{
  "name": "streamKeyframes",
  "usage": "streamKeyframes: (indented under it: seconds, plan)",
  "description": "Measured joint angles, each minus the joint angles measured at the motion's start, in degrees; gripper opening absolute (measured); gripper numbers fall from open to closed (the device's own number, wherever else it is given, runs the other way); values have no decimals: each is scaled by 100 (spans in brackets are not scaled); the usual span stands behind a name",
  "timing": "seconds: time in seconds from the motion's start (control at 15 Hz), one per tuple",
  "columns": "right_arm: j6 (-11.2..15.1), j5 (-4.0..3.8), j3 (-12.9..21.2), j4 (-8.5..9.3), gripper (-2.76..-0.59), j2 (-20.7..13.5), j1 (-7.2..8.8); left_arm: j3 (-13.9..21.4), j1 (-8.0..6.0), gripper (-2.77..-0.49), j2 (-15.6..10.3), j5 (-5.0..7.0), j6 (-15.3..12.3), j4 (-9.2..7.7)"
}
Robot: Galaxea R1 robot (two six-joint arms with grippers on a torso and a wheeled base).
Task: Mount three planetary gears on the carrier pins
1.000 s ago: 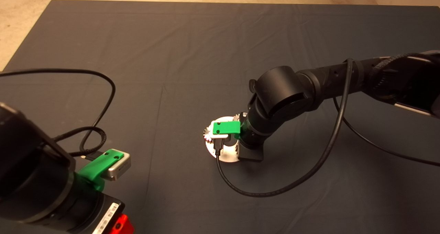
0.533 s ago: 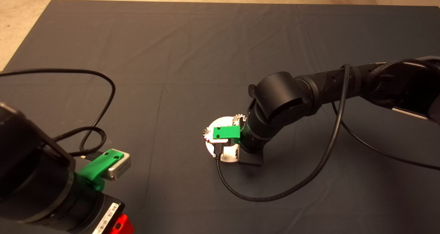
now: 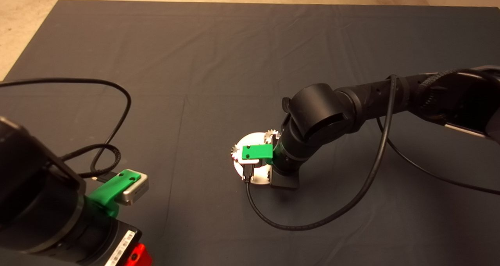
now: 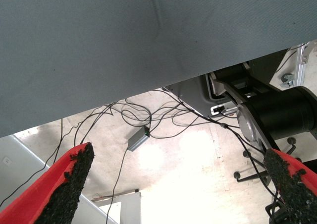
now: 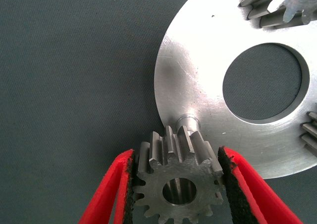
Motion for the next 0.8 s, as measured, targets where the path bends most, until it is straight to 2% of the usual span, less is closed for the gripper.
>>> streamKeyframes:
  seconds: [0.13, 0.33, 0.8]
  plan:
    - [0, 2, 2, -85, -233, 1, 0, 0, 0, -78, 0, 0, 0, 0]
    - [1, -11, 17, -308, -233, 0, -35, 0, 0, -78, -1, 0, 1, 0]
    - [5, -9, 55, -435, -233, 0, -63, 0, 0, -78, -1, 2, 0, 0]
